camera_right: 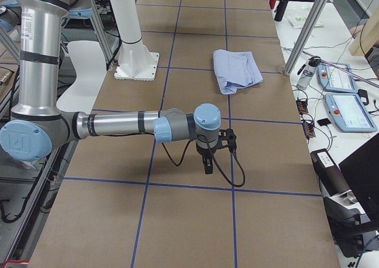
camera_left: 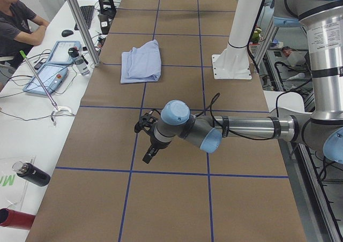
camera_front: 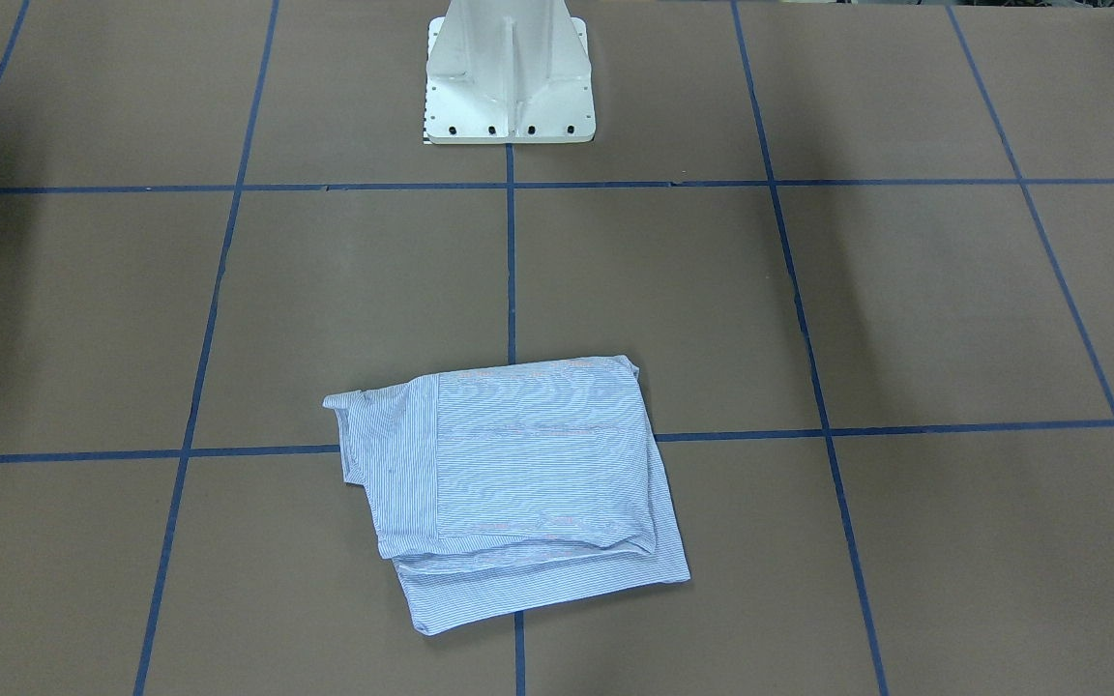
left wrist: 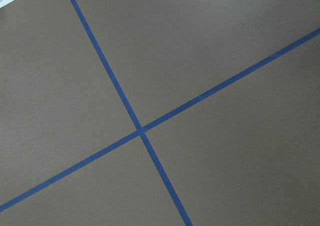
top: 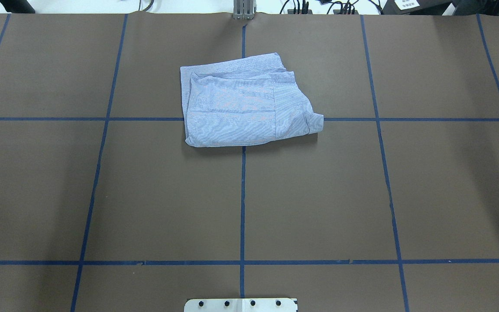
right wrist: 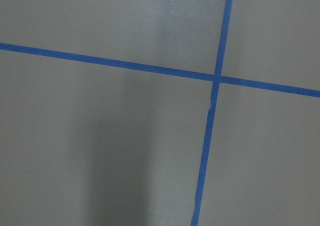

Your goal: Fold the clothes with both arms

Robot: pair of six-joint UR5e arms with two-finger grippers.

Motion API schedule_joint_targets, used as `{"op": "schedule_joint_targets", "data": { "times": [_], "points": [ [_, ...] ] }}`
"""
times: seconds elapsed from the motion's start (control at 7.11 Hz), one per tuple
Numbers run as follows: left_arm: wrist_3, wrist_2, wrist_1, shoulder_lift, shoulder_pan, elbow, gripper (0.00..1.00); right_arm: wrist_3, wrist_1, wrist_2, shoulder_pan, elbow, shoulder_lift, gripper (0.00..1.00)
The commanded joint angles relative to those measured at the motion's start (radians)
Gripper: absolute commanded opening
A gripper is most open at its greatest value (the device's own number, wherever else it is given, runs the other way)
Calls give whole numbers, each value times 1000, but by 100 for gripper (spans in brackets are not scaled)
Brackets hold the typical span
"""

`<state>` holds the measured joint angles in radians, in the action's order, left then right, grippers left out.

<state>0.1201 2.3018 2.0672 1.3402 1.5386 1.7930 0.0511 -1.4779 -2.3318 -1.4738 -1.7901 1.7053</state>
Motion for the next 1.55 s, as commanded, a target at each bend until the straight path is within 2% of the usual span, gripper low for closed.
{"op": "schedule_joint_targets", "data": {
  "times": [0.0, 0.14, 0.28, 0.42, 1.12, 1.41],
  "points": [
    [1, 20, 8, -10, 3, 8, 99, -8, 2, 34, 1, -11, 0, 100],
    [0, 51, 14, -18, 3, 8, 99, -5, -4, -38, 4, -32, -4, 100],
    [-2, 51, 13, -19, 3, 38, 99, -7, -2, -59, 3, -38, -4, 100],
    [-2, 45, 11, -36, 3, 70, 99, -7, -4, -60, 3, -32, -7, 100],
    [-20, 50, 10, -12, 1, 71, 99, -10, -5, -37, 1, -61, -10, 100],
    [-20, 51, 11, -13, 1, 71, 99, -8, -4, 0, 35, -60, -26, 100]
  ]
}}
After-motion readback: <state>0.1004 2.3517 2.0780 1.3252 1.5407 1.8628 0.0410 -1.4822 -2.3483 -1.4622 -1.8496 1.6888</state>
